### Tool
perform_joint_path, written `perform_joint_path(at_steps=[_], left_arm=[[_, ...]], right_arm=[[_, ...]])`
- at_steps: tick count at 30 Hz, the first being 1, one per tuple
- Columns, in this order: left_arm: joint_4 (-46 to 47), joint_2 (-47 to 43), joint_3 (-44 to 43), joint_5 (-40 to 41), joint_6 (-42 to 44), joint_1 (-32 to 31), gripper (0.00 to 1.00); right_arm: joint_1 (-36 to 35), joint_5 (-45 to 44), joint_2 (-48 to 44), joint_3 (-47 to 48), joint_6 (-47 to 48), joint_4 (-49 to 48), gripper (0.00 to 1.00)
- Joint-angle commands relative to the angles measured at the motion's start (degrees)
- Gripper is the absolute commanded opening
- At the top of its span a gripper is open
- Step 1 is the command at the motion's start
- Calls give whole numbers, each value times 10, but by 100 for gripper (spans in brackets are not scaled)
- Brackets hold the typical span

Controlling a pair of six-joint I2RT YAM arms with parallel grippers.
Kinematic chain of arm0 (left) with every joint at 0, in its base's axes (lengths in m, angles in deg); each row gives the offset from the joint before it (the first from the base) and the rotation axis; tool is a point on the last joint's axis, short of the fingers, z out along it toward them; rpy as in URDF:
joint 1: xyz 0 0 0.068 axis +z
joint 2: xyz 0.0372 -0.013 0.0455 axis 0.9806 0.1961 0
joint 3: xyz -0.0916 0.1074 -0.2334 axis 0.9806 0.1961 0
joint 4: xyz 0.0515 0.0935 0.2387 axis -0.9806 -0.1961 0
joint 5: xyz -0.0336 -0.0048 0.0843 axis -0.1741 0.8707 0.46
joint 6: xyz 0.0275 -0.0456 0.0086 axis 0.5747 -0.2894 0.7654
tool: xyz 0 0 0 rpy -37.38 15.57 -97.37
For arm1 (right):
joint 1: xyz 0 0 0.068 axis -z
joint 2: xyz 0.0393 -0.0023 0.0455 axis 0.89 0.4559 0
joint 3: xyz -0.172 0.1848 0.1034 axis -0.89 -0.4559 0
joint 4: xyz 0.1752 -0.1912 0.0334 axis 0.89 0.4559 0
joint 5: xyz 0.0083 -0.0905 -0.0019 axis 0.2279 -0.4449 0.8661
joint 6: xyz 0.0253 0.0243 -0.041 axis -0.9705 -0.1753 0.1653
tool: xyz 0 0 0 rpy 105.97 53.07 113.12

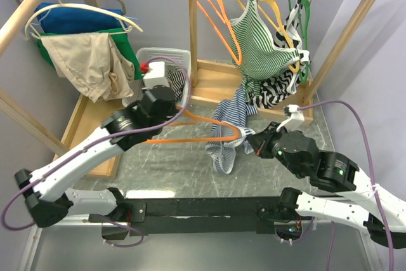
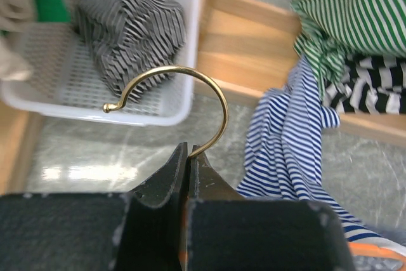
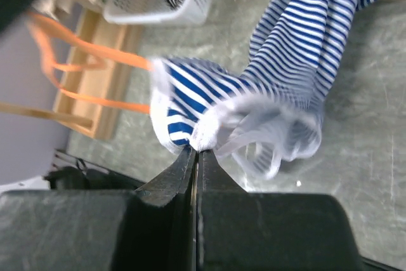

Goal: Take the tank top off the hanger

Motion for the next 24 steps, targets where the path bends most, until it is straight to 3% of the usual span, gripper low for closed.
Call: perform_joint_path(at_steps=[1, 2, 8, 12, 15, 16, 17, 19, 20, 22, 24], left_arm=[[-36, -48, -20, 63, 13, 8, 1], [-38, -59, -21, 64, 15, 10, 1], [-68, -85, -23, 63, 28, 9, 1], [-55, -114, 0, 53, 22, 10, 1], [-48, -125, 2, 59, 16, 10, 1], [-50, -125, -1, 62, 17, 9, 1], [-51, -121, -5, 64, 20, 9, 1], [-51, -117, -13, 63, 33, 10, 1], [-49, -114, -13, 61, 39, 9, 1], [-40, -114, -13, 46, 53, 9, 1], [-29, -120, -6, 9, 71, 9, 1]], right_arm=[[-2, 27, 37, -6, -9, 7, 0], [0, 60, 41, -12, 5, -12, 0], [-2, 69, 66, -29, -4, -70, 0], [-1, 147, 93, -26, 70, -140, 0], [-15, 182, 130, 1, 89, -119, 1], [-23, 172, 134, 8, 92, -114, 10], [-26, 152, 132, 12, 90, -93, 26], [-28, 122, 109, 14, 83, -82, 31], [-28, 116, 96, 12, 87, -84, 41], [-28, 108, 58, 9, 95, -87, 51], [-29, 101, 35, 11, 111, -97, 56]])
